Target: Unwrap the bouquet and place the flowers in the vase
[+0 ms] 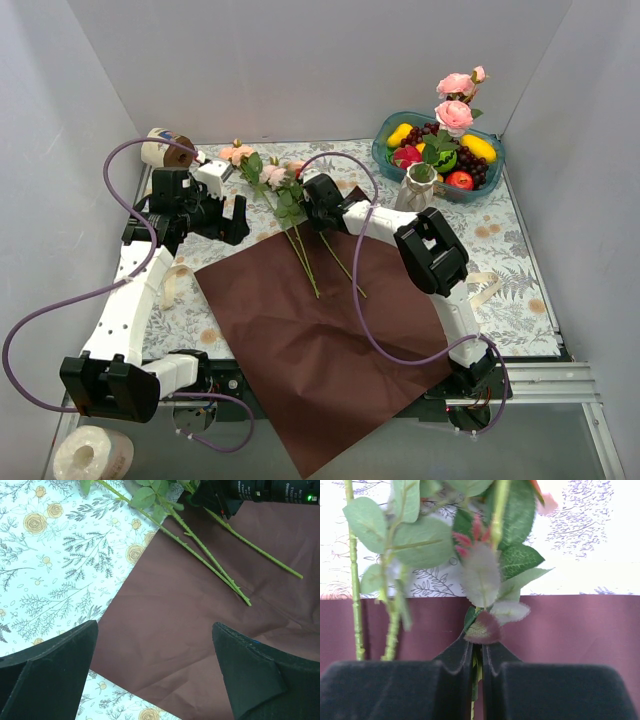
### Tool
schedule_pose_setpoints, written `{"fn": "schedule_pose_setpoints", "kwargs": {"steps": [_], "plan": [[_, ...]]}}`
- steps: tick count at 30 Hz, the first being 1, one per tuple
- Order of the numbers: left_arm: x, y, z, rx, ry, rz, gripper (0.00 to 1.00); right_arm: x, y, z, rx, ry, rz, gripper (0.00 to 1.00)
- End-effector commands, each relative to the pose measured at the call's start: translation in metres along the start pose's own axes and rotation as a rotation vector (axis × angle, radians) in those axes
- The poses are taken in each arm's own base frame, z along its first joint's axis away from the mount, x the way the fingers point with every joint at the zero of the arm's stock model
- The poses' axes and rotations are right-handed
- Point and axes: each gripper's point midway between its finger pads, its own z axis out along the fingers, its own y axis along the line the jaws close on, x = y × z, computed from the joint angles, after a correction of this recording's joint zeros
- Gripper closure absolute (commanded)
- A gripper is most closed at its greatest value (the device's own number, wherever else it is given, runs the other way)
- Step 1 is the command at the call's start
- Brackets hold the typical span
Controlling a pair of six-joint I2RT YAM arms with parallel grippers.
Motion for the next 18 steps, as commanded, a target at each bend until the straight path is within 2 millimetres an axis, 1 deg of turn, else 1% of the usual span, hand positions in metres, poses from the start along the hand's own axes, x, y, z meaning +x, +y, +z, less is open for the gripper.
{"fn": "schedule_pose_setpoints", "kwargs": {"steps": [1,3,4,5,6,7,8,10,11,12,14,15,16,17,18], "plan": [[-0.01,-0.003,-0.015,-0.001,-0.047,0.033,0.02,-0.051,-0.004,-0.016,0.038,-0.1,0.0,0.94],[-0.009,-0.004,-0.016,0.002,-0.043,0.035,0.02,-0.065,-0.006,-0.021,0.051,-0.127,-0.003,0.95],[-0.008,-0.004,-0.016,0.001,-0.04,0.035,0.02,-0.075,-0.007,-0.027,0.057,-0.144,-0.006,0.95],[-0.008,-0.004,-0.016,0.0,-0.04,0.036,0.02,-0.093,-0.008,-0.035,0.062,-0.182,-0.006,0.95],[-0.008,-0.004,-0.016,0.002,-0.04,0.037,0.02,-0.103,-0.011,-0.041,0.076,-0.201,-0.02,0.95],[-0.008,-0.004,-0.016,0.004,-0.038,0.036,0.02,-0.119,-0.013,-0.052,0.084,-0.231,-0.022,0.97],[-0.008,-0.005,-0.016,0.008,-0.034,0.034,0.02,-0.141,-0.016,-0.065,0.095,-0.272,-0.023,0.98],[-0.009,-0.006,-0.016,0.011,-0.035,0.029,0.02,-0.173,-0.023,-0.09,0.111,-0.338,-0.024,0.99],[-0.01,-0.006,-0.017,0.012,-0.036,0.03,0.02,-0.184,-0.03,-0.101,0.124,-0.351,-0.018,0.99],[-0.011,-0.007,-0.018,0.015,-0.041,0.029,0.02,-0.217,-0.033,-0.125,0.123,-0.43,-0.005,0.99],[-0.015,-0.008,-0.021,0.017,-0.047,0.031,0.02,-0.25,-0.044,-0.16,0.132,-0.511,-0.001,0.99],[-0.016,-0.009,-0.021,0.021,-0.049,0.032,0.02,-0.271,-0.044,-0.182,0.111,-0.573,0.006,0.99],[-0.017,-0.009,-0.022,0.019,-0.049,0.031,0.02,-0.288,-0.049,-0.21,0.104,-0.636,-0.014,0.99],[-0.017,-0.009,-0.023,0.021,-0.051,0.032,0.02,-0.297,-0.049,-0.227,0.088,-0.682,-0.045,0.99],[-0.018,-0.009,-0.024,0.017,-0.052,0.034,0.02,-0.32,-0.043,-0.255,0.043,-0.803,-0.063,0.99]]}}
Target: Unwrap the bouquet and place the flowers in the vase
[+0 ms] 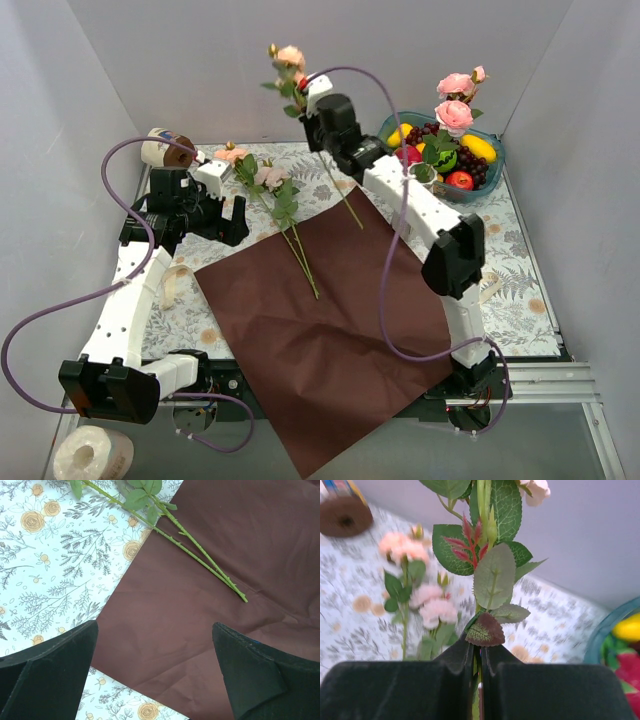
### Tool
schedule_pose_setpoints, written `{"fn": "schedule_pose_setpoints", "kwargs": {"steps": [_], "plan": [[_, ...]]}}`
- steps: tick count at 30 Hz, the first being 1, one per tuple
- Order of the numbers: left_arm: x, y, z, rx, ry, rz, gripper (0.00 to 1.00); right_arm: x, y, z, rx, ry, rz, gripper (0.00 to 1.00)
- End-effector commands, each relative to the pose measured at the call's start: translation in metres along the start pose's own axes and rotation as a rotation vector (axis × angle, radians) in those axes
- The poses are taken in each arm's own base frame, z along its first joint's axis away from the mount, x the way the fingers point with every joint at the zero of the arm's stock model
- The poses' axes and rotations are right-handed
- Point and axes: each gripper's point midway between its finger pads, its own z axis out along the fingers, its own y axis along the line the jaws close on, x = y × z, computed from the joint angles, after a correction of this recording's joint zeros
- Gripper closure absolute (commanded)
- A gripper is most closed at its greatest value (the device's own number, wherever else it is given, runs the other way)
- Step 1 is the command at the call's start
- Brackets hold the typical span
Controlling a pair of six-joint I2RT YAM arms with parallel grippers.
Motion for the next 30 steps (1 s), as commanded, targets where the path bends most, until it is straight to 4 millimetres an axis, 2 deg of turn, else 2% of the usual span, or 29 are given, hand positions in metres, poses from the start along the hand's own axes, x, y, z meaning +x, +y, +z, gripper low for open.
{"fn": "schedule_pose_setpoints", "kwargs": {"steps": [1,2,3,4,5,6,8,10,11,12,13,14,15,17,21,25,30], "plan": [[-0.019,-0.005,-0.018,0.004,-0.06,0.03,0.02,-0.164,-0.032,-0.117,-0.054,-0.454,-0.029,0.99],[-0.019,-0.005,-0.018,0.004,-0.06,0.03,0.02,-0.18,-0.032,-0.136,-0.072,-0.529,-0.053,0.99],[-0.02,-0.004,-0.018,0.001,-0.06,0.033,0.02,-0.223,-0.036,-0.189,-0.087,-0.717,-0.052,0.99],[-0.02,-0.004,-0.02,-0.004,-0.062,0.035,0.02,-0.217,-0.039,-0.194,-0.087,-0.732,-0.062,0.99],[-0.02,-0.003,-0.02,-0.007,-0.063,0.039,0.02,-0.227,-0.042,-0.211,-0.082,-0.784,-0.068,0.99],[-0.021,-0.002,-0.02,-0.012,-0.065,0.04,0.02,-0.242,-0.049,-0.238,-0.057,-0.842,-0.084,0.99],[-0.022,-0.001,-0.021,-0.018,-0.064,0.042,0.02,-0.253,-0.056,-0.26,-0.02,-0.89,-0.106,0.99],[-0.023,-0.003,-0.021,-0.008,-0.066,0.044,0.02,-0.266,-0.069,-0.294,0.051,-0.977,-0.148,0.99],[-0.022,-0.004,-0.021,0.0,-0.064,0.045,0.02,-0.254,-0.071,-0.288,0.069,-0.967,-0.171,0.99],[-0.023,-0.005,-0.021,0.004,-0.066,0.044,0.02,-0.251,-0.076,-0.294,0.095,-0.989,-0.183,0.99],[-0.025,-0.006,-0.022,0.01,-0.07,0.044,0.02,-0.253,-0.084,-0.311,0.128,-1.029,-0.196,0.99],[-0.025,-0.008,-0.021,0.024,-0.068,0.041,0.02,-0.246,-0.087,-0.309,0.138,-1.04,-0.197,0.99],[-0.027,-0.008,-0.021,0.026,-0.071,0.041,0.02,-0.246,-0.092,-0.318,0.148,-1.057,-0.191,0.99],[-0.028,-0.01,-0.019,0.037,-0.069,0.033,0.02,-0.242,-0.103,-0.32,0.162,-1.074,-0.175,0.99],[-0.035,-0.012,-0.02,0.055,-0.073,0.033,0.02,-0.225,-0.114,-0.316,0.189,-1.074,-0.165,0.99],[-0.039,-0.013,-0.02,0.064,-0.077,0.034,0.02,-0.215,-0.133,-0.312,0.217,-1.07,-0.14,0.99],[-0.041,-0.014,-0.018,0.075,-0.077,0.033,0.02,-0.203,-0.143,-0.303,0.213,-1.063,-0.108,0.99]]}}
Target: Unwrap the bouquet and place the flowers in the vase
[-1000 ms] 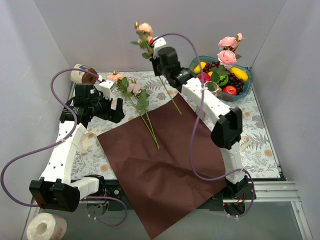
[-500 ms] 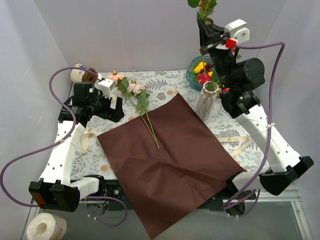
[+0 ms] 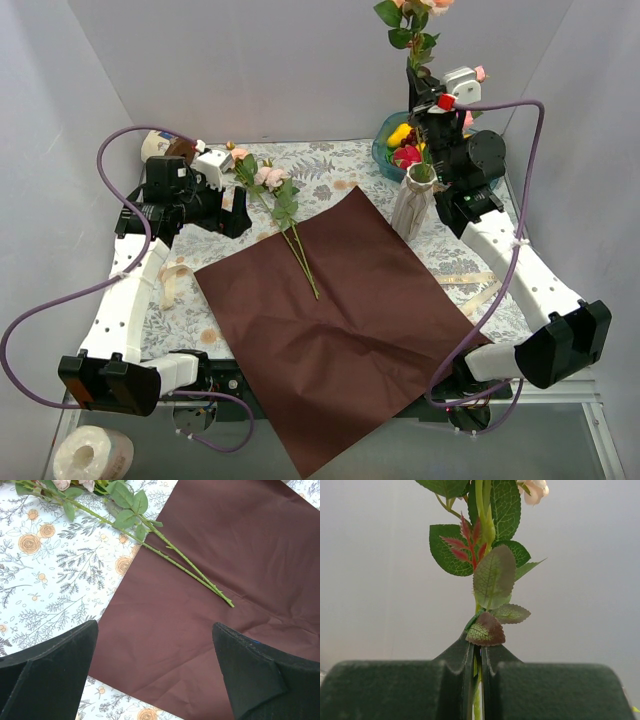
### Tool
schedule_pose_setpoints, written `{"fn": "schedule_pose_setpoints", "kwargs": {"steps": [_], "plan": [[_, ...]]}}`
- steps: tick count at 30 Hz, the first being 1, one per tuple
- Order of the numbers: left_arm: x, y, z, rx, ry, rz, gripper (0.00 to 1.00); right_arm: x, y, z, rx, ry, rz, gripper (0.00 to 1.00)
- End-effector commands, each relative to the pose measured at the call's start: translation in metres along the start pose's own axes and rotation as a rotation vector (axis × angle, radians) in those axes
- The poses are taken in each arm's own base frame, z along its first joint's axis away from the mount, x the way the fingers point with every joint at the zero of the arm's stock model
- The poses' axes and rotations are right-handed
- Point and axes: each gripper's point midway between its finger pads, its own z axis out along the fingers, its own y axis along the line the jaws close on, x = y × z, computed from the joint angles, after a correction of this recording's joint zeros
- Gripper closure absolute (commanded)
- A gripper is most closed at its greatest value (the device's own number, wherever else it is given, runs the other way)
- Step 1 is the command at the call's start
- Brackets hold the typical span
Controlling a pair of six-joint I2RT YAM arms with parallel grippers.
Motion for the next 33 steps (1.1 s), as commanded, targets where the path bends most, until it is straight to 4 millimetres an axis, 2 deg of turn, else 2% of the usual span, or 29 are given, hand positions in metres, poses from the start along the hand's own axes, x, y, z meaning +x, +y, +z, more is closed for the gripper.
{"fn": "schedule_pose_setpoints", "kwargs": {"steps": [1,18,20,21,22,24,26,28,33], "plan": [[-0.011,-0.004,-0.006,0.021,-0.028,0.007,0.02,-0.035,-0.021,-0.004,0.054,-0.148,0.047,0.99],[-0.013,-0.007,-0.012,0.027,-0.024,0.033,0.02,0.019,-0.031,-0.02,0.093,-0.077,0.104,0.99],[-0.014,-0.007,-0.013,0.028,-0.024,0.033,0.02,0.028,-0.033,-0.022,0.104,-0.046,0.105,0.91],[-0.015,-0.008,-0.013,0.034,-0.026,0.033,0.02,0.03,-0.034,-0.023,0.109,-0.032,0.103,0.76],[-0.015,-0.009,-0.014,0.04,-0.025,0.031,0.02,0.036,-0.032,-0.026,0.109,-0.017,0.105,0.71],[-0.015,-0.014,-0.014,0.065,-0.027,0.03,0.02,0.035,-0.034,-0.031,0.119,-0.015,0.105,0.61],[-0.017,-0.016,-0.016,0.07,-0.033,0.025,0.02,0.037,-0.036,-0.037,0.132,-0.007,0.104,0.58],[-0.018,-0.016,-0.016,0.072,-0.029,0.022,0.02,0.044,-0.038,-0.04,0.136,0.024,0.09,0.5],[-0.025,-0.017,-0.024,0.066,-0.038,0.028,0.02,0.045,-0.046,-0.046,0.165,0.049,0.073,0.46]]}}
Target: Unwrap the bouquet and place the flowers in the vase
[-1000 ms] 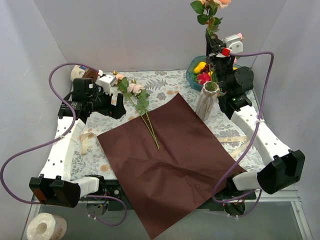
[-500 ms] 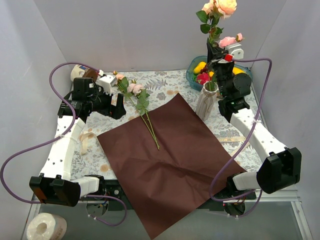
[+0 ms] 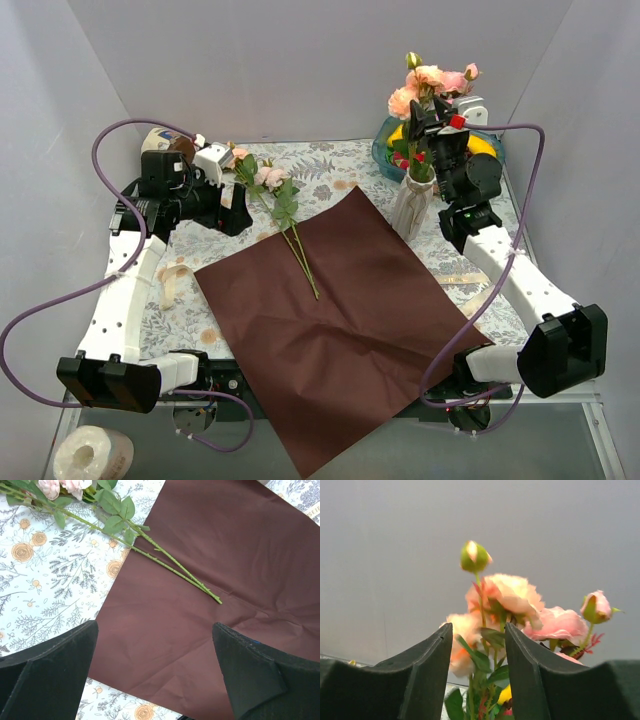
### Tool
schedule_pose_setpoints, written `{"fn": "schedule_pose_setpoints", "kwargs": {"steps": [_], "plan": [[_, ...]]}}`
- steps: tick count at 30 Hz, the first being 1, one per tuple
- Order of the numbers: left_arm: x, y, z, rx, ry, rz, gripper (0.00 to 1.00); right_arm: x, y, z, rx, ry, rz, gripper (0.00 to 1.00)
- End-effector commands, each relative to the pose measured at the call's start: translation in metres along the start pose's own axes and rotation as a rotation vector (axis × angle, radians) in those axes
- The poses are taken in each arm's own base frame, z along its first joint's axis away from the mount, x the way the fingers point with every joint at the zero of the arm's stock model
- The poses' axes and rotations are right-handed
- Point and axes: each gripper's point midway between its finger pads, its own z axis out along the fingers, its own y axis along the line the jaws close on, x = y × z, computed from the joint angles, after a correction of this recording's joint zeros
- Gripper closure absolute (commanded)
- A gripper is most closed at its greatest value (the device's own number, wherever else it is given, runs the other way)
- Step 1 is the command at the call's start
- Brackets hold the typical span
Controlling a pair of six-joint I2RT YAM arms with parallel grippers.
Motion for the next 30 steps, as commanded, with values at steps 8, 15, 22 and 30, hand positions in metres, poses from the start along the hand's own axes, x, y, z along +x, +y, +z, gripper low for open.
{"fn": "schedule_pose_setpoints", "kwargs": {"steps": [8,15,22,30], "plan": [[-0.016,-0.008,-0.021,-0.007,-0.049,0.011,0.02,-0.067,-0.021,-0.025,0.061,-0.097,-0.007,0.34],[-0.019,0.004,-0.018,-0.07,-0.052,-0.039,0.02,-0.117,0.04,-0.005,-0.162,-0.089,0.007,0.24],[-0.035,0.022,-0.021,-0.175,-0.075,-0.106,0.02,-0.019,0.138,0.016,-0.26,0.233,-0.079,0.09],[-0.019,0.027,-0.004,-0.157,-0.03,-0.13,0.02,0.12,0.246,-0.021,-0.419,0.542,0.034,0.14]]}}
